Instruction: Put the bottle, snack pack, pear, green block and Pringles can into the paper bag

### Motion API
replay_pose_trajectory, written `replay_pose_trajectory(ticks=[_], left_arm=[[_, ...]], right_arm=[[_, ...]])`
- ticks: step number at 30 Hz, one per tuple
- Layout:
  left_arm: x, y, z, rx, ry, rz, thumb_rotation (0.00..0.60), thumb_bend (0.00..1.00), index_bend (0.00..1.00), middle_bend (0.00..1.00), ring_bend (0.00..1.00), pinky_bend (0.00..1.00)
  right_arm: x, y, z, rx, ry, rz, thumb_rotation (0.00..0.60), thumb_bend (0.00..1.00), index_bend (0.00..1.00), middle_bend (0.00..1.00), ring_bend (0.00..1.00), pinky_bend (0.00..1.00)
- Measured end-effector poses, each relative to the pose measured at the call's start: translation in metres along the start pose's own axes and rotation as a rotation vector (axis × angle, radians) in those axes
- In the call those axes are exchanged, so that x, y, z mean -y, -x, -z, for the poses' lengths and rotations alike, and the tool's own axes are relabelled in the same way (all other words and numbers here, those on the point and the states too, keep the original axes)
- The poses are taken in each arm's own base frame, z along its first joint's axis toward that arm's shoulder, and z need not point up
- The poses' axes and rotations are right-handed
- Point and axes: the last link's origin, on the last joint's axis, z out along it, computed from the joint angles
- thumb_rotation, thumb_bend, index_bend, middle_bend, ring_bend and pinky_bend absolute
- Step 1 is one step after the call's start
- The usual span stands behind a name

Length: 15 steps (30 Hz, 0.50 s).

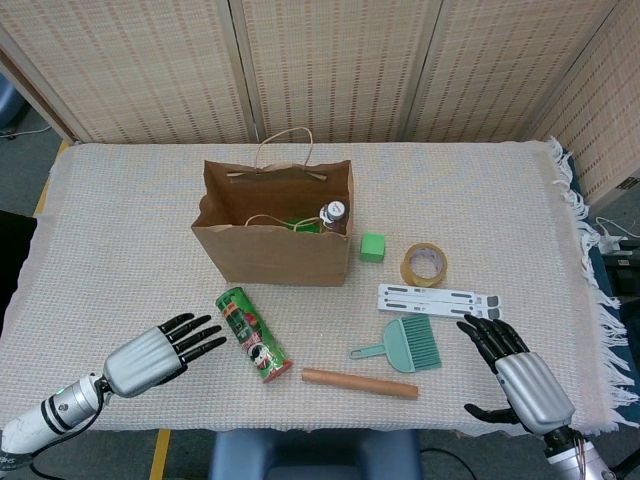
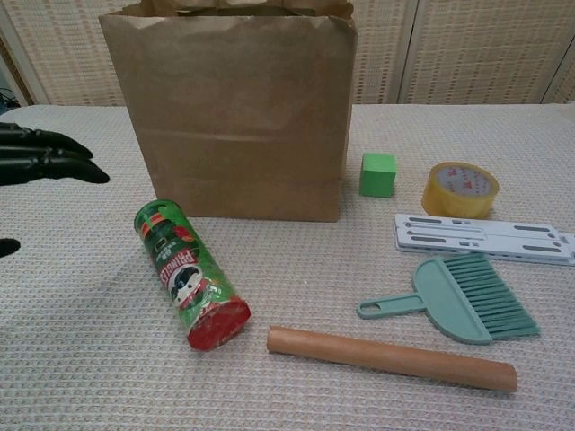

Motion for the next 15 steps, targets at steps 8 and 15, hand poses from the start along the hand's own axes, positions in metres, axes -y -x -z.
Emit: replay_pose_trajectory(ticks=[8, 15], left_arm=[[-0.028, 0.012, -0.054, 0.074, 0.173, -0.112, 0.6, 0.35, 0.0, 0.0, 0.0, 0.08], [-0.046, 0.012, -0.1, 0.073, 0.275, -0.202, 0.6, 0.35, 0.0, 0.0, 0.0, 0.06]], right_arm=[[-0.002, 0.001, -0.001, 0.01, 0.005, -0.004, 0.6, 0.01, 0.0, 0.0, 0.0, 0.0], [-0.004, -0.001, -0.002, 0.01, 0.011, -0.015, 0.6, 0.01, 0.0, 0.0, 0.0, 0.0]])
